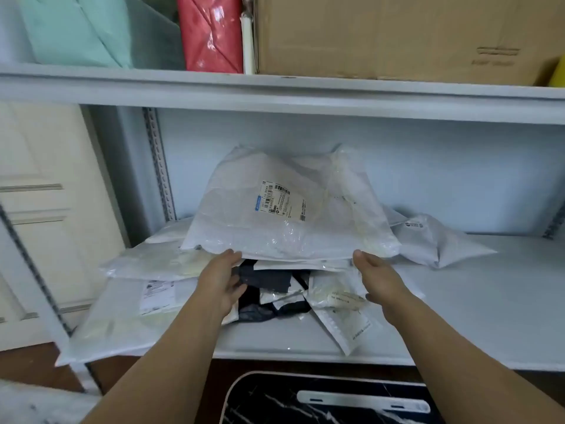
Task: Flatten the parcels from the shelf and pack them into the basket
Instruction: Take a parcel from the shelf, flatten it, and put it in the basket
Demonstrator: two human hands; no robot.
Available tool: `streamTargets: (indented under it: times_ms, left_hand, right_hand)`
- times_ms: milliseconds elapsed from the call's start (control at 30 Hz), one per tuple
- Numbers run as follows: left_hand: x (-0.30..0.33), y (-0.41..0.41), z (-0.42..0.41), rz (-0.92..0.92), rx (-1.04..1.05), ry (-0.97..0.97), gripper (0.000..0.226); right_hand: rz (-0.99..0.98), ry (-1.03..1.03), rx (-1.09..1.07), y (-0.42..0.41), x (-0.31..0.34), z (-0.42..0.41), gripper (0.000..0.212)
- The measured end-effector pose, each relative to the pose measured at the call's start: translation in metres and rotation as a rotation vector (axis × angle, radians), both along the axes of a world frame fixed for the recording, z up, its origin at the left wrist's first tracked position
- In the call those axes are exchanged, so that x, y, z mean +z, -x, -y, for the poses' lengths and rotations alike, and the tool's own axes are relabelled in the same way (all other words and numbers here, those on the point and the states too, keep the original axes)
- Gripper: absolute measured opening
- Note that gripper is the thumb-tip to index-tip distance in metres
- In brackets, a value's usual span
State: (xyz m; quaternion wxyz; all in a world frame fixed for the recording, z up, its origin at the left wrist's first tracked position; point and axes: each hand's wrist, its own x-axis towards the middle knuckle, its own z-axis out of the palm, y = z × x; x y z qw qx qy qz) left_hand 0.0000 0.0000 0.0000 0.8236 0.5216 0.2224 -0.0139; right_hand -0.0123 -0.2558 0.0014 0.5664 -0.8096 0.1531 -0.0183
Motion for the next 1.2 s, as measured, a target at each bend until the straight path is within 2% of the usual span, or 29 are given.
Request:
streamTargets:
  times_ms: [133,267,400,500,567,667,767,867,900,967,1000,1033,1200]
  left_hand:
    - [-0.016,-0.035,0.001,0.042,0.079,0.061,0.046]
    - [-0.019,-0.056,0.011,0.095,0.072,0.137,0.047]
    - [-0.013,-0.061,0.02,0.192,0.2,0.056,0.028]
    - [0.003,-0.045,0.029,0.2,0.285,0.052,0.026]
    - [0.015,-0.029,0.031,0.219,0.288,0.113,0.021]
    - [0.031,0.003,0.03,0.285,0.185,0.272,0.006]
    - [0.038,0.048,0.028,0.363,0.064,0.407,0.009]
    - [0.03,0.102,0.029,0.352,-0.027,0.483,0.004]
    - [0.025,0.121,0.029,0.328,-0.043,0.496,0.009]
    - [0.013,0.153,0.027,0.251,-0.033,0.488,0.019]
    - [0.007,0.169,0.026,0.209,-0.019,0.463,0.014]
    - [-0.001,0.185,0.025,0.172,0.0,0.432,0.007]
    - [-0.053,0.254,0.031,-0.008,0.071,0.346,0.007]
  right_hand:
    - [0.012,-0.068,-0.053,-0.026,-0.02,0.014,0.054]
    - [0.008,-0.093,-0.059,-0.036,-0.035,0.018,0.052]
    - [-0.019,-0.14,-0.071,-0.029,-0.039,0.016,0.054]
    - [-0.008,-0.214,-0.093,-0.016,-0.034,0.013,0.061]
    - [0.022,-0.319,-0.127,-0.004,-0.026,0.011,0.069]
    - [0.001,-0.574,-0.229,0.016,-0.019,0.013,0.085]
    - [-0.089,-0.894,-0.341,0.044,-0.016,0.017,0.096]
    - [-0.101,-1.2,-0.439,0.086,-0.027,0.022,0.07]
    - [-0.085,-1.245,-0.486,0.103,-0.033,0.021,0.068]
    - [-0.059,-1.245,-0.594,0.133,-0.041,0.023,0.086]
    - [-0.054,-1.192,-0.656,0.147,-0.044,0.026,0.093]
    - [-0.04,-1.144,-0.69,0.163,-0.046,0.029,0.094]
    - [0.004,-1.018,-0.73,0.238,-0.078,0.052,0.097]
